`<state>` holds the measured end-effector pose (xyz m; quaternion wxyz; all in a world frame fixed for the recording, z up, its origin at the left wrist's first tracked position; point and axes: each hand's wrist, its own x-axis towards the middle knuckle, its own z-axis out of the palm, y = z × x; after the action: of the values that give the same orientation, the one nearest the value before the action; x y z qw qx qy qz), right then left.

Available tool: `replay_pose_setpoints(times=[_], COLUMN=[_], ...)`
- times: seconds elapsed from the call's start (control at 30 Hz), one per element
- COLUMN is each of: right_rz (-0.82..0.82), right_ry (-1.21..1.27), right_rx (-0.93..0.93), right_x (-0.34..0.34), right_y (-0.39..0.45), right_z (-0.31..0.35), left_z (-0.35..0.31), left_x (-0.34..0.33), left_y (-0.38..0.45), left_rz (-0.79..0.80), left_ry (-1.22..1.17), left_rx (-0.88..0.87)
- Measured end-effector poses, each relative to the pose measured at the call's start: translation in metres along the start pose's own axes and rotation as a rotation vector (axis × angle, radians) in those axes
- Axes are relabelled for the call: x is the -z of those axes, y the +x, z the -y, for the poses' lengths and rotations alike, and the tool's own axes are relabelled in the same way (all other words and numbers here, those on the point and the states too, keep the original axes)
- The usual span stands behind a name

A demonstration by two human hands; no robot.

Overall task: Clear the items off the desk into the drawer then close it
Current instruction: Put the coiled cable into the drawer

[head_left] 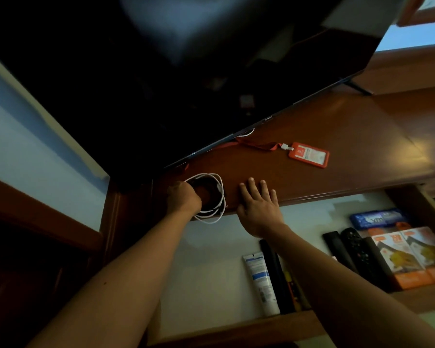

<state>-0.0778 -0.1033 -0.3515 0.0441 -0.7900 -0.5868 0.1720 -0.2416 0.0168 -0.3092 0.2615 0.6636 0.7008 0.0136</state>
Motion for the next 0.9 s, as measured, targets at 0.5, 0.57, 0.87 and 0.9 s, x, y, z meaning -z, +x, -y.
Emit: replay_pose_setpoints(times=[0.5,0.57,0.87,0.9], right_rz=[0.035,0.034,0.068,0.067], right_ry=[0.011,0.014,-0.005,-0.010], right_rx=[-0.010,-0.001,0.041,0.046], right_x=[0.000,0.002,0.002,0.002], right_y=[0.001,0.001,0.000,0.000], right_z=[-0.001,-0.003,-0.009,-0.010], left_z=[0.014,0.014,0.041,0.044], left_x=[-0.010,-0.008,-0.032,-0.036], left_y=[-0.014,-0.020,-0.083,-0.091], left_rz=[-0.050,-0.019,0.039,0.047], left_ry=[0.048,-0.030,-0.064,-0.052], left_rx=[-0.212,-0.183,-0.284,-0.297])
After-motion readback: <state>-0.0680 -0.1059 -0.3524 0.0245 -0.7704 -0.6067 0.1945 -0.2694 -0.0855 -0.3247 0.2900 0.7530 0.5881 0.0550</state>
